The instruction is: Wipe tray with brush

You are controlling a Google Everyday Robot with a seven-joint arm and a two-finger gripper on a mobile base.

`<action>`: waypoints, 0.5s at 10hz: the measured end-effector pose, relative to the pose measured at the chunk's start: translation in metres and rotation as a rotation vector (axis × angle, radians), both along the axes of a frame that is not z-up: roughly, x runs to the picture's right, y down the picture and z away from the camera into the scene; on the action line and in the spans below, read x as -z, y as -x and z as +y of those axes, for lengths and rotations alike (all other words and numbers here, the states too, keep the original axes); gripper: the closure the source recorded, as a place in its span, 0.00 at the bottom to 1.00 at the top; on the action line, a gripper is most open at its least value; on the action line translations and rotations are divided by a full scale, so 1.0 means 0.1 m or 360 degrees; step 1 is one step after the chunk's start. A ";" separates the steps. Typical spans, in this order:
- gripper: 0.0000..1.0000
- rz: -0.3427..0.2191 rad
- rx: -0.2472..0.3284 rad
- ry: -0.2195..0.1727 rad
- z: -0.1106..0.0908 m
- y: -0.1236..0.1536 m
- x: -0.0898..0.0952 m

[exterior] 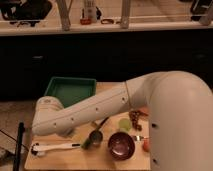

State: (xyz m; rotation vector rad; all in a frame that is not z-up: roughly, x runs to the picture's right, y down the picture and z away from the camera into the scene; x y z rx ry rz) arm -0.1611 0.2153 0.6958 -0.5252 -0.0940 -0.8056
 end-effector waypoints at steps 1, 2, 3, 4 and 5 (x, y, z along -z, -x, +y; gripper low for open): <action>0.20 -0.0040 -0.0026 0.0005 0.03 0.09 -0.04; 0.20 -0.0077 -0.0052 0.0017 0.10 0.19 -0.08; 0.20 -0.0102 -0.0080 0.0029 0.15 0.24 -0.11; 0.20 -0.0111 -0.0131 0.0049 0.25 0.27 -0.16; 0.20 -0.0119 -0.0160 0.0062 0.31 0.29 -0.18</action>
